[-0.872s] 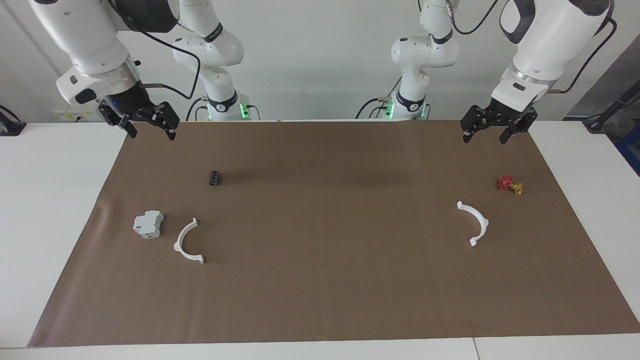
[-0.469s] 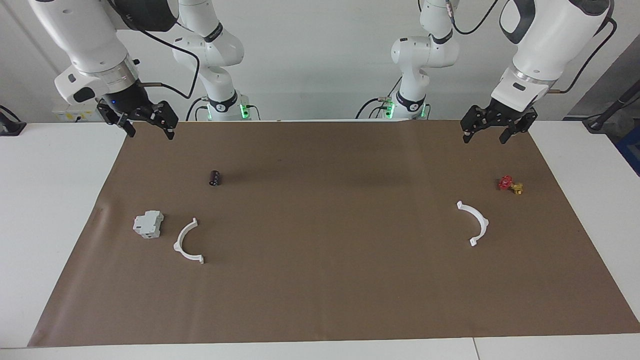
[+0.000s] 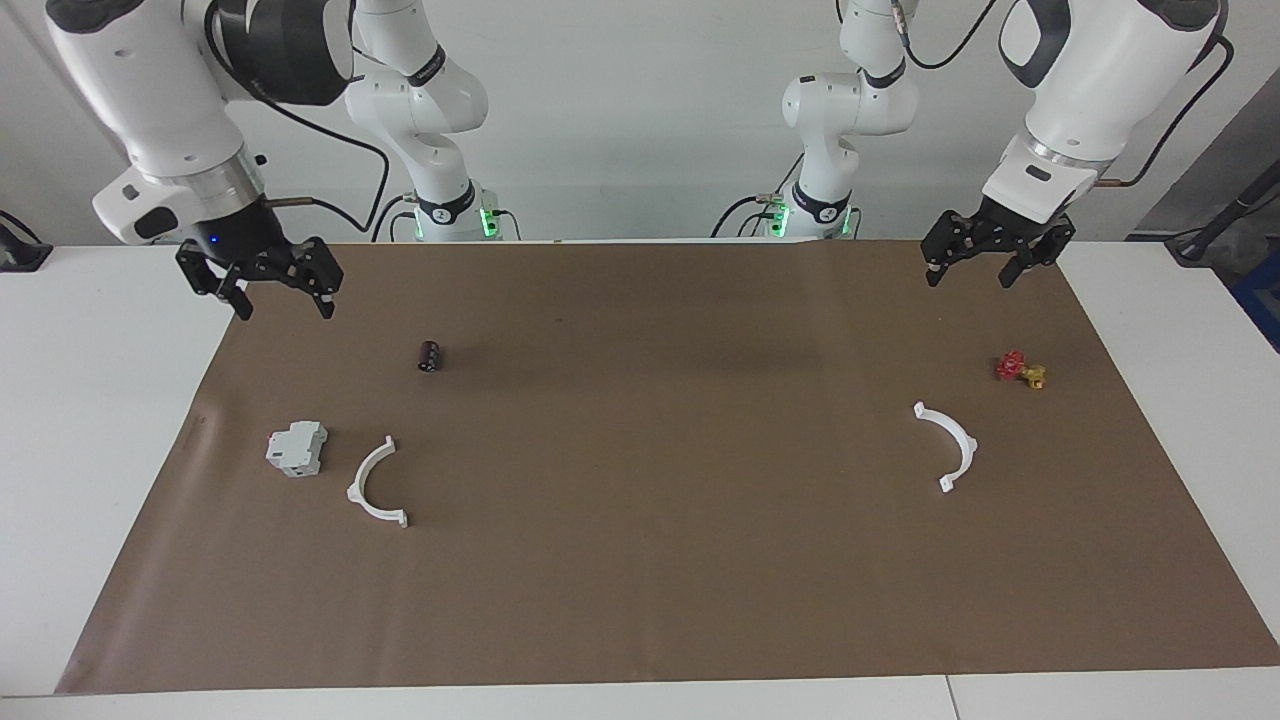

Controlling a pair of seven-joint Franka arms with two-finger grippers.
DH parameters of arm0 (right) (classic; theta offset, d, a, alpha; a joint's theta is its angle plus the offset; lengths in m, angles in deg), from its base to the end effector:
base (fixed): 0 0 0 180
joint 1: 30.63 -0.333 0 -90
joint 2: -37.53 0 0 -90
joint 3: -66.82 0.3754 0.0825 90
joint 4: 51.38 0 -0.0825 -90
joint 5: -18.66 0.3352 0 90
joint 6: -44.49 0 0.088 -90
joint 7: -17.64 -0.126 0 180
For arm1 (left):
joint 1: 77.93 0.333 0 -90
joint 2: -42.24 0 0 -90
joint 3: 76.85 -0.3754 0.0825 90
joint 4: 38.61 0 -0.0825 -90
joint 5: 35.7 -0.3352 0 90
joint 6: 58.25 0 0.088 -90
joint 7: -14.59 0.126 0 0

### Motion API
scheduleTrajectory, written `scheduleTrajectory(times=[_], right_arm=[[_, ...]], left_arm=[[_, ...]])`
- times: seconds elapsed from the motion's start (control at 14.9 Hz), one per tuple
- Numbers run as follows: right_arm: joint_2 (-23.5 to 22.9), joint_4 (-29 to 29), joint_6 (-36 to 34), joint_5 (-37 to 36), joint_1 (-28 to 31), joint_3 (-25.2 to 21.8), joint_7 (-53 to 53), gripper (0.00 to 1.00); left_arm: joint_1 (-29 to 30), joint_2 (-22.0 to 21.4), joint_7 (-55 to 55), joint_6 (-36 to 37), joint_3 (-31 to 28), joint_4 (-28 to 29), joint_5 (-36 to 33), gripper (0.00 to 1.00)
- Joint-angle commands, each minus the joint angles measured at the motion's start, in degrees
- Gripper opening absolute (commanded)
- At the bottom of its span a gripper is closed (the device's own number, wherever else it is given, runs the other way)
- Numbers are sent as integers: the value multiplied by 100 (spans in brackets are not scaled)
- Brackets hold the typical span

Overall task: Assemble drain pipe with both arms
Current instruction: 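Move the right gripper toward the white semicircular clamp half nearby, then grasp the white clamp half with the right gripper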

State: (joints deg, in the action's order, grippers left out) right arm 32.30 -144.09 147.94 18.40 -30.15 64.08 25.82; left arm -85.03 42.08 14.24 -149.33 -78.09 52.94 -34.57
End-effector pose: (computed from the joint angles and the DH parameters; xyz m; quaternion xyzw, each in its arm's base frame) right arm 0.5586 -0.0305 0.6178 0.9979 0.0438 0.0474 0.0092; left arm 0.5030 -0.0541 0.6565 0.9988 -0.0479 -0.0032 0.0097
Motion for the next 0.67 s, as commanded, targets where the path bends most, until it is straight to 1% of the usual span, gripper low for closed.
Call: scheduleTrajectory(times=[0.0, 0.07, 0.2, 0.27, 0.34, 0.4, 0.54, 0.6], right_arm=[[-880, 51, 823, 298, 119, 80, 1094, 100], [-1118, -10, 1261, 430, 66, 80, 1367, 100], [-1427, -141, 1659, 466, -4, 115, 1519, 100], [-1515, -377, 1974, 466, 4, 115, 1841, 100], [-1551, -728, 2551, 475, 4, 115, 2228, 100], [-1612, -940, 2853, 475, 39, 115, 2405, 100], [-1989, -916, 2996, 475, 92, 116, 2757, 100], [-2078, -907, 3049, 475, 101, 115, 2907, 100]], left_arm=[[25, -19, 0, -32, 28, -32, 1, 100], [33, -19, 0, -41, 28, -32, 1, 100], [25, -19, 0, -41, 28, -32, 1, 100], [25, -19, 0, -32, 28, -32, 1, 100], [25, -19, 0, -32, 28, -32, 1, 100], [25, -19, 0, -41, 28, -32, 1, 100], [25, -19, 0, -41, 28, -32, 1, 100], [25, -19, 0, -41, 28, -32, 1, 100]])
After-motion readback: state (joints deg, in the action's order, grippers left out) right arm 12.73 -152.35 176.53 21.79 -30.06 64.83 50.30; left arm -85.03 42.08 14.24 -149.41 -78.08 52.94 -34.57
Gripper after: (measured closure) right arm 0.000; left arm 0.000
